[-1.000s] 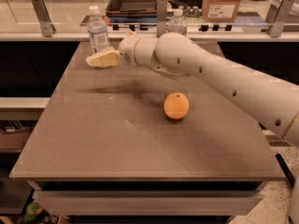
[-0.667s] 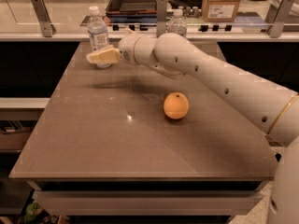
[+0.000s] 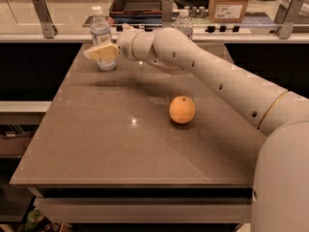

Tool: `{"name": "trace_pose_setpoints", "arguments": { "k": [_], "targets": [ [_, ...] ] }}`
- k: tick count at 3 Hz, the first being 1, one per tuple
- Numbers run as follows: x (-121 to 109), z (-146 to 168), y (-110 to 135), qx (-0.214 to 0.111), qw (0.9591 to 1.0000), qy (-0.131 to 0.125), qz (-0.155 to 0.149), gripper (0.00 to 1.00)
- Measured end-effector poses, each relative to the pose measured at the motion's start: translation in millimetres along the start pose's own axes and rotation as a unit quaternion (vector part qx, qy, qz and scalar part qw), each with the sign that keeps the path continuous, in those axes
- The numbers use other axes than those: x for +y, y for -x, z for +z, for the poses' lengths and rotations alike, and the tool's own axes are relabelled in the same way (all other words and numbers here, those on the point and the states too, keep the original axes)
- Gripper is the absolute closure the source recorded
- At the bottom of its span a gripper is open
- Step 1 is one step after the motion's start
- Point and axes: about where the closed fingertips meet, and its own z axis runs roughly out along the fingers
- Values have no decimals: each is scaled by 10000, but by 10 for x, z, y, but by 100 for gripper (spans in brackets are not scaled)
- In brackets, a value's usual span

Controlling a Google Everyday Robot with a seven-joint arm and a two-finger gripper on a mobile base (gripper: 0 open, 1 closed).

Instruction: Pick blue plastic bottle

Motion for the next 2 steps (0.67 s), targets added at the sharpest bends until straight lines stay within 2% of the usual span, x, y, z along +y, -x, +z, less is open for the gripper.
{"name": "trace_pose_setpoints", "arguments": {
  "k": [1,2],
  "targets": [
    [-5,174,27,-10,10000,98,13,0],
    [3,321,23,-61,9999,149,34,18]
  ]
}}
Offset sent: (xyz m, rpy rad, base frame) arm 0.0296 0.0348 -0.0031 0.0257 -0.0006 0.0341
